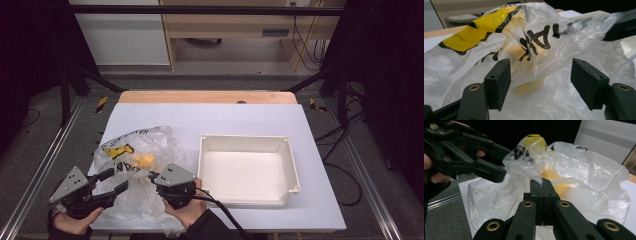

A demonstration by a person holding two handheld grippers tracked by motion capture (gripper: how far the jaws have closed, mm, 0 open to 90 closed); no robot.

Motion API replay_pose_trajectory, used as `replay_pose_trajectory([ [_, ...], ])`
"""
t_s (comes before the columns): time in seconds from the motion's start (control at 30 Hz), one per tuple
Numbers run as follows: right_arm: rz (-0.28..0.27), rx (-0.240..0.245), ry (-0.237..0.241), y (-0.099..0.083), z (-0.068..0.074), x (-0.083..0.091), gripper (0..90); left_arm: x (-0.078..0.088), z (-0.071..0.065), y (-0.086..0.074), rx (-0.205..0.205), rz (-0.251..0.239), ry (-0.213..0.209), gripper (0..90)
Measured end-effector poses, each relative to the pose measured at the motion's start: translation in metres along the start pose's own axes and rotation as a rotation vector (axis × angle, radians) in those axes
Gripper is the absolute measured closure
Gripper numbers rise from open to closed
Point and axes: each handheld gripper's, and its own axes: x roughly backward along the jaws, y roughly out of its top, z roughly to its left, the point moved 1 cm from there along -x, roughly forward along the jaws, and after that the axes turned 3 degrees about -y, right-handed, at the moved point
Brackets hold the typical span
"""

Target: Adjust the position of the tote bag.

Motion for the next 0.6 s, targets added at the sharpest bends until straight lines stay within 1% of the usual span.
replay_pose_trajectory([
  [0.03, -0.013, -0.001, 0.001, 0.002, 0.001, 0.000, 89.6, -0.003, -0.001, -0.001, -0.008, 0.007, 0.010, 33.2],
  [0.13, -0.025, -0.008, 0.011, 0.005, 0.003, 0.000, 89.6, -0.005, -0.001, -0.001, -0.006, 0.012, 0.018, 36.1],
  [0.17, -0.030, -0.008, 0.018, 0.008, 0.005, 0.000, 89.7, -0.007, -0.001, 0.000, -0.002, 0.017, 0.031, 38.5],
  [0.2, -0.032, -0.004, 0.021, 0.009, 0.005, 0.000, 89.6, -0.008, -0.001, 0.000, -0.001, 0.021, 0.038, 42.1],
  [0.23, -0.032, -0.002, 0.024, 0.010, 0.006, -0.001, 89.7, -0.009, -0.002, -0.001, 0.005, 0.023, 0.041, 47.6],
  [0.33, -0.034, 0.006, 0.021, 0.011, 0.007, 0.000, 89.6, -0.009, -0.002, 0.000, 0.003, 0.030, 0.041, 67.7],
  [0.37, -0.033, 0.006, 0.016, 0.012, 0.005, 0.000, 89.6, -0.009, -0.002, 0.002, -0.006, 0.030, 0.047, 73.3],
  [0.4, -0.033, 0.006, 0.016, 0.012, 0.005, 0.000, 89.6, -0.009, -0.002, 0.002, -0.006, 0.030, 0.047, 78.5],
  [0.43, -0.030, 0.005, 0.008, 0.011, 0.003, 0.000, 89.4, -0.008, -0.002, 0.005, -0.017, 0.021, 0.051, 83.3],
  [0.5, -0.029, -0.001, 0.000, 0.010, 0.000, 0.000, 89.2, -0.007, -0.002, 0.009, -0.023, 0.015, 0.050, 89.0],
  [0.6, -0.029, -0.007, -0.009, 0.009, -0.003, -0.001, 89.1, -0.006, -0.002, 0.014, -0.030, 0.014, 0.054, 90.0],
])
